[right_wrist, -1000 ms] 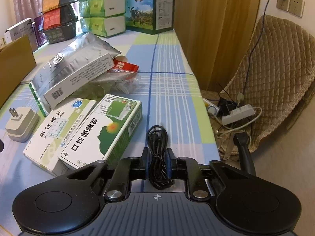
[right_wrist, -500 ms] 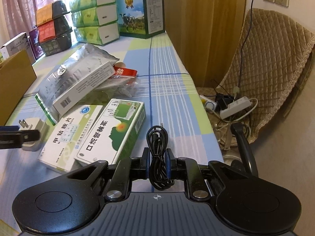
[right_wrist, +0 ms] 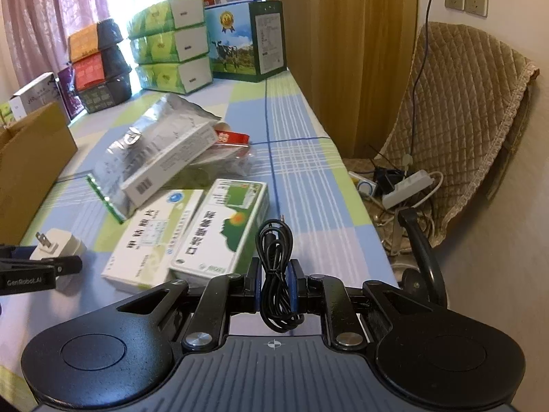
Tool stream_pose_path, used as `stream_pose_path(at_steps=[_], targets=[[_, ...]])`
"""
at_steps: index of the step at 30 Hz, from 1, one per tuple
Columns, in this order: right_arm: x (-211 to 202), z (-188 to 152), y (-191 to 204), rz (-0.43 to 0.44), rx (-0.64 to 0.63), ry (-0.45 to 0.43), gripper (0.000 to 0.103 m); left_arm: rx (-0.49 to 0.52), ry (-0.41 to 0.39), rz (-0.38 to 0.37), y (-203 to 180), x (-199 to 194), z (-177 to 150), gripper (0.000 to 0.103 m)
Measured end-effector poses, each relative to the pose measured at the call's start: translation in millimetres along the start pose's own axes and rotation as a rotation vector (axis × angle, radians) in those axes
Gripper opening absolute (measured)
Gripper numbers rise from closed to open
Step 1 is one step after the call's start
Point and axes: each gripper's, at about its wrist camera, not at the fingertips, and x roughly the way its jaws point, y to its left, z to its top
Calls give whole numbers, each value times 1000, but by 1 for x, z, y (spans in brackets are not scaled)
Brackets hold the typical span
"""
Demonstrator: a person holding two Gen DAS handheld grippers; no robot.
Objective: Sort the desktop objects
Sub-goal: 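Carry the plug adapter with the left tool while the right tool carries the cable into the cardboard box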
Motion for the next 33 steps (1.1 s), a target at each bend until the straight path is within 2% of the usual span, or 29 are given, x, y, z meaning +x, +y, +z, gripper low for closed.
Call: stream_pose_path(at_steps=[10, 18, 24, 29, 33], targets=[[-39, 4, 52, 93, -31, -42, 12, 2, -60, -3, 6, -68, -3, 60], [-59, 29, 127, 212, -114, -93, 12, 10, -136, 28, 45, -122, 11, 60], [-64, 57, 203, 315, -180, -135, 12, -6, -189, 101, 104, -164, 27, 60], [-56, 74, 267, 416, -215, -122, 12, -50, -174, 163, 168, -179, 33, 60], [-38, 78, 313, 457, -246, -92, 12, -73, -161, 200, 212, -179, 33, 60]])
